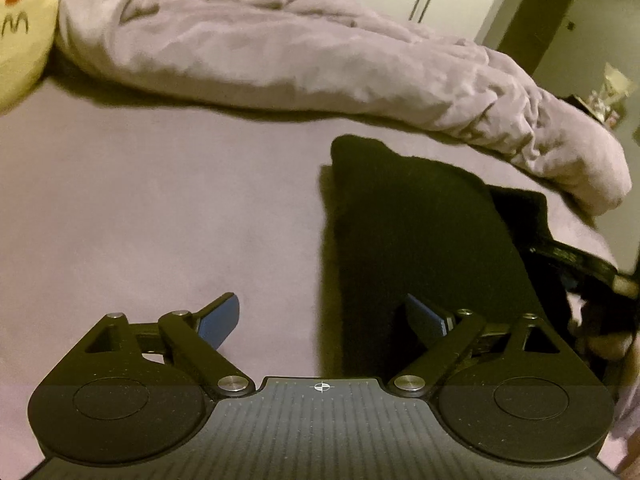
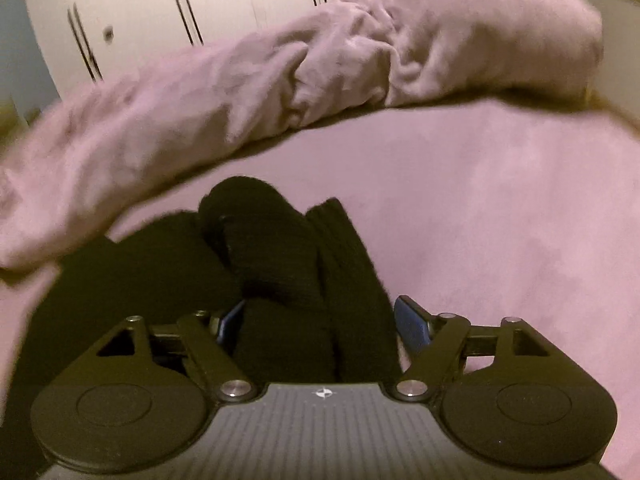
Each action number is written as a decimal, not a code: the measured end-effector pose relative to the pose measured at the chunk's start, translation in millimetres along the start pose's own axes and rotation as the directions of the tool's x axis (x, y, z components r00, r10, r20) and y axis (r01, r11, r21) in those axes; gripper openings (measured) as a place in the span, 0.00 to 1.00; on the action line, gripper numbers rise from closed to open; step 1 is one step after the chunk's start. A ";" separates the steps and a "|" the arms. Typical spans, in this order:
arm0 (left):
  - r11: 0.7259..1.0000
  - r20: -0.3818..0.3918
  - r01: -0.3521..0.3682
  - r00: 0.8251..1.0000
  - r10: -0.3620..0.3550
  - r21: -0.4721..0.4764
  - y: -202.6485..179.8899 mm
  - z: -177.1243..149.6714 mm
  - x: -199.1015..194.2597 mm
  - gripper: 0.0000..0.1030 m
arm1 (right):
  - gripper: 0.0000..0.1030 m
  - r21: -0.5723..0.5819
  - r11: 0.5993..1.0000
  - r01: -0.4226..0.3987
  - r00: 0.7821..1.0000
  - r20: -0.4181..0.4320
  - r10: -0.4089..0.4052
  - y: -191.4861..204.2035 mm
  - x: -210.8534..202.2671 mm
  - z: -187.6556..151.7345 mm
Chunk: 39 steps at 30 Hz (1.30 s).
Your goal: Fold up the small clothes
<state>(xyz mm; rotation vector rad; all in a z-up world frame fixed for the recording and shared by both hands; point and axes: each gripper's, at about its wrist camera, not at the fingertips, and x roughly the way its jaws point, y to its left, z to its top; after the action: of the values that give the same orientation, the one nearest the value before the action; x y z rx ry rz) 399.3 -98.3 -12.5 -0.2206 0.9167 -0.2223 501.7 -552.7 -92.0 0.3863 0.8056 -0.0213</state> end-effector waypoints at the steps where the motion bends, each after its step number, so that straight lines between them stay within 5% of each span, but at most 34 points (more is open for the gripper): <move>1: 0.999 -0.010 0.027 1.000 -0.027 -0.018 3.2 1.1 -0.9 0.91 | 0.74 0.059 0.997 -0.054 0.998 -0.008 0.055 -11.5 -7.4 -2.6; 7: 0.993 -0.033 0.120 0.992 -0.120 -0.011 7.6 2.8 3.3 0.92 | 0.87 0.098 0.975 -0.202 0.977 -0.056 0.208 -47.4 -42.6 -36.0; 11: 0.977 -0.112 0.209 0.971 -0.212 -0.042 6.7 6.5 29.5 0.92 | 0.88 0.162 0.945 -0.285 0.945 -0.119 0.306 -62.3 -38.5 -39.5; 15: 0.970 -0.100 0.230 0.966 -0.237 -0.073 2.1 8.8 39.7 0.89 | 0.88 0.120 0.933 -0.339 0.921 -0.160 0.355 -53.6 -26.9 -34.7; 17: 0.967 -0.106 0.245 0.962 -0.252 -0.077 1.4 9.1 44.0 0.86 | 0.78 0.095 0.936 -0.339 0.924 -0.152 0.351 -48.7 -23.3 -37.2; 20: 0.962 -0.113 0.259 0.957 -0.268 -0.089 3.2 11.8 48.0 0.80 | 0.54 0.182 0.895 -0.407 0.892 -0.132 0.432 -55.1 -16.3 -38.0; 22: 0.957 -0.122 0.273 0.951 -0.283 -0.095 4.9 12.9 51.0 0.77 | 0.55 0.196 0.888 -0.416 0.887 -0.126 0.443 -59.4 -14.0 -39.3; 25: 0.956 -0.130 0.278 0.949 -0.289 -0.093 5.7 14.0 51.9 0.77 | 0.62 0.206 0.895 -0.396 0.892 -0.145 0.428 -60.7 -14.3 -38.0; 29: 0.956 -0.142 0.281 0.946 -0.290 -0.080 6.4 14.8 49.2 0.78 | 0.91 0.023 0.962 -0.273 0.954 -0.119 0.274 -53.2 -34.4 -24.7; 34: 0.951 -0.150 0.280 0.943 -0.298 -0.130 9.7 10.8 55.1 0.84 | 0.93 0.089 0.941 -0.328 0.927 -0.162 0.338 -63.5 -25.1 -29.8; 36: 0.948 -0.144 0.288 0.941 -0.306 -0.134 10.6 10.0 56.2 0.82 | 0.84 0.105 0.929 -0.354 0.916 -0.162 0.367 -63.3 -22.3 -28.6; 37: 0.950 -0.141 0.289 0.942 -0.305 -0.121 9.9 9.9 55.0 0.81 | 0.60 0.129 0.910 -0.394 0.896 -0.168 0.412 -63.7 -21.1 -30.0; 38: 0.950 -0.140 0.290 0.942 -0.304 -0.114 8.8 10.4 53.8 0.78 | 0.52 0.179 0.877 -0.445 0.862 -0.178 0.474 -65.2 -17.6 -31.8; 39: 0.951 -0.139 0.289 0.943 -0.302 -0.110 8.8 10.5 52.9 0.77 | 0.52 0.186 0.873 -0.451 0.861 -0.169 0.480 -64.9 -16.9 -33.9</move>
<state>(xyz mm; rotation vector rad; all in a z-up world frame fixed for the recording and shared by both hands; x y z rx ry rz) 439.7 -103.8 -48.9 -0.4292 1.0473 -0.4834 455.6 -603.5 -122.7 0.7209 0.9041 0.4281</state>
